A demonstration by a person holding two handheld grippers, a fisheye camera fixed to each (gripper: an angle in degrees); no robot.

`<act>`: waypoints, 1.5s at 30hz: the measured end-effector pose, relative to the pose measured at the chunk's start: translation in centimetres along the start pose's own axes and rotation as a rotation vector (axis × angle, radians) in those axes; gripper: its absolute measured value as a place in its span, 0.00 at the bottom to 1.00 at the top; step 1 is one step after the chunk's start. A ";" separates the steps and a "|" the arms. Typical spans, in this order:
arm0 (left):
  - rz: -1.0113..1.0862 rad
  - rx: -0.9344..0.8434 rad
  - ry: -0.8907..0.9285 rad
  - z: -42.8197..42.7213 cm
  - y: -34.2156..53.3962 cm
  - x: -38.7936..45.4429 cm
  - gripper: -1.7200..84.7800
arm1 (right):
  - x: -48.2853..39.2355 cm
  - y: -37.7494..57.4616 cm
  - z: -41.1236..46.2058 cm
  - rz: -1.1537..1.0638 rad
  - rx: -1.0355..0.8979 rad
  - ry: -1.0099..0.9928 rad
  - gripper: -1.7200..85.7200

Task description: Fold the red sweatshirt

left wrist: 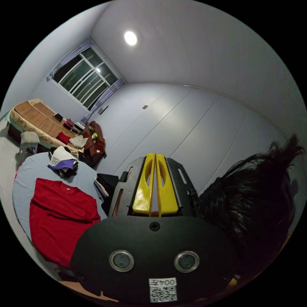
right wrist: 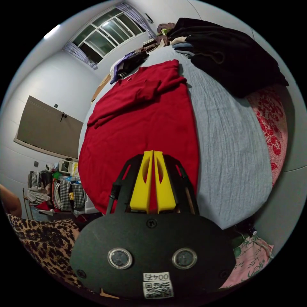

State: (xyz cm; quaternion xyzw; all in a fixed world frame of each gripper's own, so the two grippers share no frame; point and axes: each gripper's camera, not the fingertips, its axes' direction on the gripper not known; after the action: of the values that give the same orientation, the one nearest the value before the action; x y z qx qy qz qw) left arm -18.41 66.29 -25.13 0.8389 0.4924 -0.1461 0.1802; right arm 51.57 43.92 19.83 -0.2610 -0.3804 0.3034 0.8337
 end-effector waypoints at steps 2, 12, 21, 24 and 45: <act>0.019 0.008 -0.010 -0.6 0.2 0.7 0.02 | 0.2 0.3 -0.2 0.003 0.001 0.000 0.01; 0.139 0.105 0.053 -6.1 -0.6 1.2 0.02 | 0.3 1.2 0.1 0.011 -0.013 0.000 0.01; 0.292 0.051 -0.321 -15.0 0.6 -15.9 0.03 | -2.1 1.3 1.6 -0.041 -0.082 0.042 0.01; 0.248 -0.133 -0.571 -17.8 3.4 -26.1 0.04 | -2.8 1.2 2.5 -0.051 -0.121 0.066 0.01; -0.376 -0.525 -0.215 -37.4 15.3 -66.1 0.13 | -8.4 -3.5 7.4 0.035 -0.295 0.200 0.01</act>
State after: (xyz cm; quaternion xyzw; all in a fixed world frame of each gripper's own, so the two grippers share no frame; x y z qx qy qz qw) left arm -33.65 24.96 38.59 0.6384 0.6374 -0.1326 0.4107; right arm 42.40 37.09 22.42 -0.4162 -0.3312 0.2313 0.8146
